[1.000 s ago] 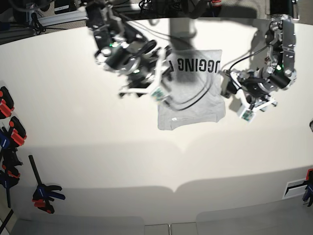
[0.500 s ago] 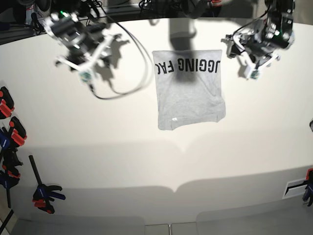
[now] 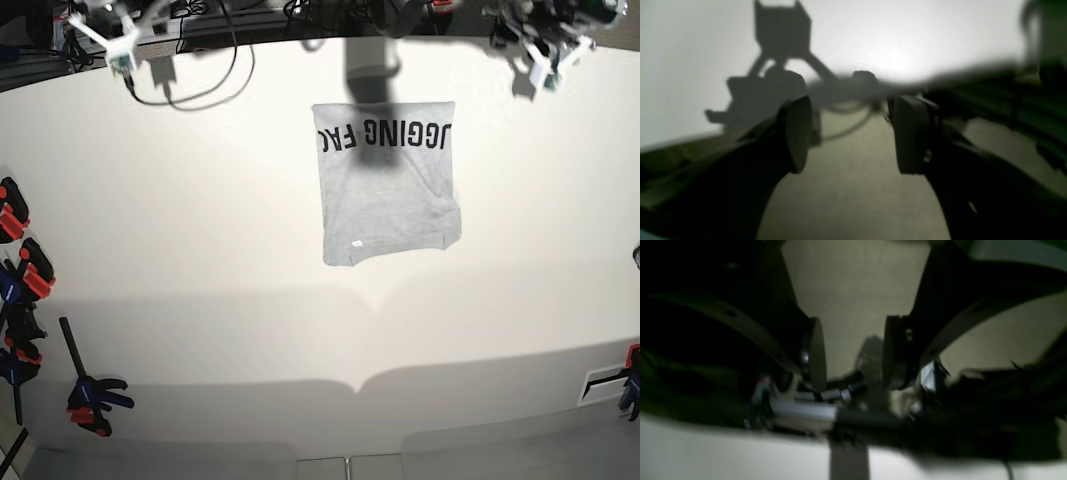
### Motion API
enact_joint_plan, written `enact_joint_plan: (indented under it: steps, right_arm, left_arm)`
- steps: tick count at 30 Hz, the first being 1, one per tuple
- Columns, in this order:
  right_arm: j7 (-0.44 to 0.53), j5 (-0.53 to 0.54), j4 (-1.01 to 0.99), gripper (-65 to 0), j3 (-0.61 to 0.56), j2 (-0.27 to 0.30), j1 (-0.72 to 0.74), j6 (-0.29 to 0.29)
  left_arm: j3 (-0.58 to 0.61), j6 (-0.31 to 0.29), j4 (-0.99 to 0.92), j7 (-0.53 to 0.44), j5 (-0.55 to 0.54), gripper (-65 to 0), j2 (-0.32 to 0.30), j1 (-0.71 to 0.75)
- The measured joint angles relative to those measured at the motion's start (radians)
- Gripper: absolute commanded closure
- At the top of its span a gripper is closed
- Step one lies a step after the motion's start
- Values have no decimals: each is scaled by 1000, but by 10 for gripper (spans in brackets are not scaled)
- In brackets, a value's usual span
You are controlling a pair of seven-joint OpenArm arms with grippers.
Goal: Fold the T-shirt properly
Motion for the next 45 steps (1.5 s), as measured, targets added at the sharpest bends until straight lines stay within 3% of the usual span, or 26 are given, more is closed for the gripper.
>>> enact_joint_plan:
  steps: [4, 7, 14, 16, 20, 26, 29, 31, 34, 39, 45]
  right_arm:
    - [-9, 0, 0, -263, 36, 3, -115, 5]
    - [-2, 36, -20, -263, 34, 31, -167, 24]
    - [204, 33, -358, -263, 32, 137, -140, 35]
    - [246, 35, -494, -263, 30, 174, -104, 40]
    - [360, -2, -804, -263, -36, 264, -26, 129]
    - [677, -69, -1286, -262, -300, 349, 167, 122]
    - [694, -74, -1504, -262, -457, 346, 324, 118]
    - [774, -98, -1640, -262, -559, 330, 428, 117]
    - [845, -102, -1812, -262, -683, 296, 577, 104]
    - [817, -107, -1938, -261, -798, 238, 754, -27]
    - [794, -106, -1943, -261, -853, 172, 828, -44]
  left_arm:
    - [-1, -3, 0, -8, 29, -361, -3, 101]
    - [21, -89, -18, -21, 29, -361, -4, 180]
    - [172, -196, -308, -179, 53, -361, -8, 184]
    - [233, -230, -426, -263, 109, -361, -6, 164]
    - [359, -265, -682, -380, 225, -361, 0, 51]
    - [436, -260, -1089, -582, 312, -361, 109, -205]
    - [436, -261, -1275, -731, 381, -361, 179, -322]
    - [437, -246, -1384, -777, 441, -361, 216, -401]
    - [438, -156, -1542, -799, 484, -361, 256, -511]
    - [438, -58, -1762, -876, 494, -361, 259, -615]
    - [437, -43, -1820, -898, 497, -361, 255, -636]
